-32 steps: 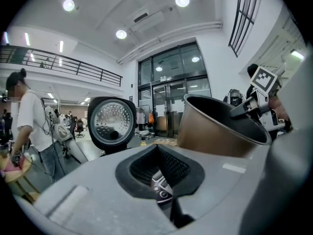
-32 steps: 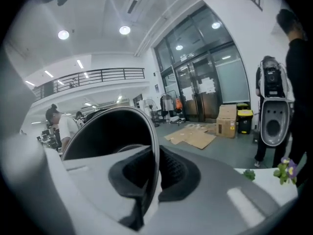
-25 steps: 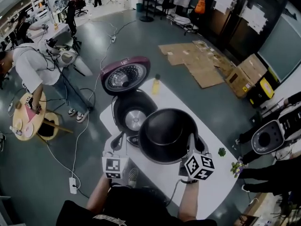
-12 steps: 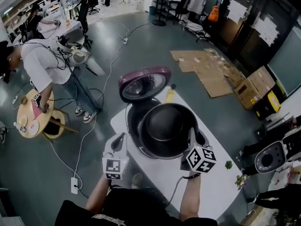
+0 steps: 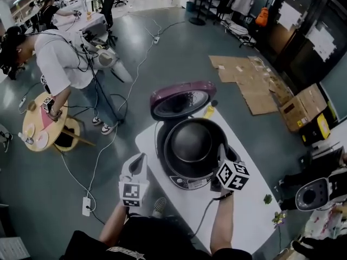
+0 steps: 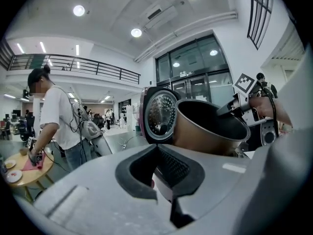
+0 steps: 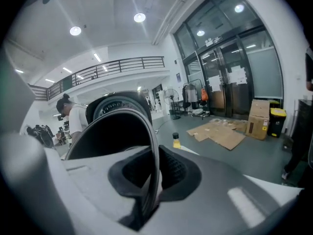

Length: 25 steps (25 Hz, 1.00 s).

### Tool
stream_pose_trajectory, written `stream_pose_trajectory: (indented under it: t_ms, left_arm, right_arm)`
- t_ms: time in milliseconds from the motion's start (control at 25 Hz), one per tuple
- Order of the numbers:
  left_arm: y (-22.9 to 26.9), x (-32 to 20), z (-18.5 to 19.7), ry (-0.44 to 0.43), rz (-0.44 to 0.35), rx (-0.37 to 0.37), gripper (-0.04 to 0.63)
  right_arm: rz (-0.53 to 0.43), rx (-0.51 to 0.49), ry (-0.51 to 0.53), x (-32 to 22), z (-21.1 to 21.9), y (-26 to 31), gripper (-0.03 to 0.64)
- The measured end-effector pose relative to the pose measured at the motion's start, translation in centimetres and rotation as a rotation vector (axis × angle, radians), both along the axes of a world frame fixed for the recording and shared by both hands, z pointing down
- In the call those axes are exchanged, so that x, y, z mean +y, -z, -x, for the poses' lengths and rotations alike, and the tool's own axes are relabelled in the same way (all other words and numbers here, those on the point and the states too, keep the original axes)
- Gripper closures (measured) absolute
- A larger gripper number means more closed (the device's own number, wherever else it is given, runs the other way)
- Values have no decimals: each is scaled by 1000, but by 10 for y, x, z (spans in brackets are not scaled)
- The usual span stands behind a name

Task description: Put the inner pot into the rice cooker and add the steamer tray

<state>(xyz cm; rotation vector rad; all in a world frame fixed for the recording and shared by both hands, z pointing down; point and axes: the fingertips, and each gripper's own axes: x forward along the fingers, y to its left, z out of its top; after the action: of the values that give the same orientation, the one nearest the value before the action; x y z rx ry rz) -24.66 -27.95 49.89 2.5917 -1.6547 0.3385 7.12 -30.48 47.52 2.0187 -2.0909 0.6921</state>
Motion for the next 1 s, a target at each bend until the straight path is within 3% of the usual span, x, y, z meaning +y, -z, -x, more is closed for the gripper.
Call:
stream_pose_trajectory:
  t_ms: [560,1000]
  left_arm:
    - [-31,-16,17,33,76,9,584]
    - [-49,-30,6,20,116,14,584]
  right_arm:
    - [202,22,122,-45,33,-69,588]
    - [331,38,164,-59,30,-113,581]
